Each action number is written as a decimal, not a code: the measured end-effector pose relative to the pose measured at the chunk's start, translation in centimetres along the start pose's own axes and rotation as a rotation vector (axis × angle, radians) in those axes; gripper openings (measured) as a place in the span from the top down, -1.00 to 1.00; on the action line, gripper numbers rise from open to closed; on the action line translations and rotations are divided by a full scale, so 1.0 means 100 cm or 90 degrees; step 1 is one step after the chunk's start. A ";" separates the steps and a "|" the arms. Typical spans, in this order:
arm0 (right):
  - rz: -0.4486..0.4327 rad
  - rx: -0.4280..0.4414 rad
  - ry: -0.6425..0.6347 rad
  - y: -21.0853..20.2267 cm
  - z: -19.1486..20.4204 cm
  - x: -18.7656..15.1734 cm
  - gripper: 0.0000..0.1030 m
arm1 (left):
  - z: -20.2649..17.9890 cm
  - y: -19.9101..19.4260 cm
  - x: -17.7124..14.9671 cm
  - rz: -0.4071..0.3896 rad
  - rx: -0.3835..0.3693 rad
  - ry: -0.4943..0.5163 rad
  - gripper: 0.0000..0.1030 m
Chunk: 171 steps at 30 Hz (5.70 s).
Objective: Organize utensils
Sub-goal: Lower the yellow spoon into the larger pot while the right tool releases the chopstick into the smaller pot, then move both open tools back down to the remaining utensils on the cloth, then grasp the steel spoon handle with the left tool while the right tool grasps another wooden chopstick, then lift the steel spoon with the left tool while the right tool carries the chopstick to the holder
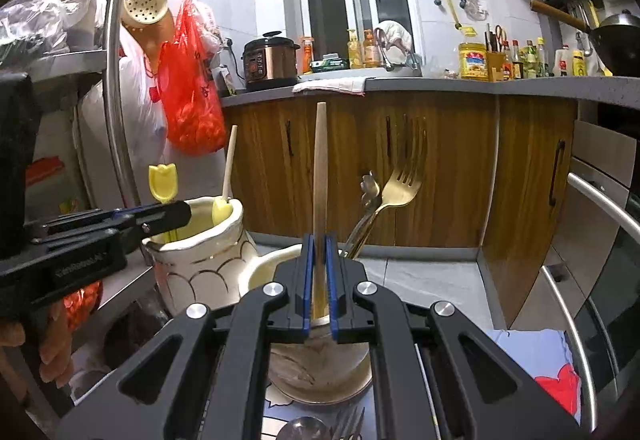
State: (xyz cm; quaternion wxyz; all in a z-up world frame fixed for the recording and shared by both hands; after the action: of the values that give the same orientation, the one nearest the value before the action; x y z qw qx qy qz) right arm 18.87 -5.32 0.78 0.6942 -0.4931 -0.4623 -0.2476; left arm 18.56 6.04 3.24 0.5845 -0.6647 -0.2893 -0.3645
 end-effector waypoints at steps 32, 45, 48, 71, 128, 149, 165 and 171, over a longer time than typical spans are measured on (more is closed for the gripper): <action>0.028 0.014 0.042 0.026 -0.009 0.001 0.49 | -0.003 0.002 0.003 -0.019 -0.010 0.003 0.10; 0.044 -0.035 0.083 -0.039 -0.030 0.014 -0.91 | 0.002 -0.046 0.015 -0.045 0.034 -0.012 -0.84; 0.061 -0.050 0.092 -0.059 -0.032 0.011 -0.91 | -0.001 -0.062 0.013 -0.059 0.050 -0.006 -0.89; 0.273 -0.106 0.121 -0.045 -0.086 -0.117 -0.90 | -0.049 -0.016 -0.086 0.115 0.031 0.037 -0.91; 0.384 -0.053 0.081 -0.018 -0.064 -0.139 0.89 | -0.115 0.039 -0.151 0.303 -0.044 0.144 0.40; 0.312 -0.066 0.079 -0.034 -0.060 -0.119 0.90 | -0.093 0.029 -0.137 0.284 -0.072 0.108 0.88; 0.163 -0.002 0.115 -0.062 -0.054 -0.075 0.90 | -0.072 -0.027 -0.100 0.167 -0.105 0.081 0.89; 0.129 0.012 0.122 -0.066 -0.046 -0.063 0.90 | -0.061 -0.045 -0.091 0.135 -0.113 0.076 0.89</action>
State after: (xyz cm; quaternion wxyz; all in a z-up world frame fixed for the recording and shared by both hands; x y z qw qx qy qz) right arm 12.62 -12.82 -2.18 0.7612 -0.5047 -0.3440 -0.2179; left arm 8.89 1.02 -1.35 0.5750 -0.7176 -0.1491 -0.3636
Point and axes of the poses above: each gripper's, at about its wrist camera, not at the fingertips, and y roughly the way its jaws point, z to its left, x to its top, the point moved 5 cm from there along y, roughly the way its jaws point, and after that the axes turned 9 degrees about z, right-handed, at the moved point
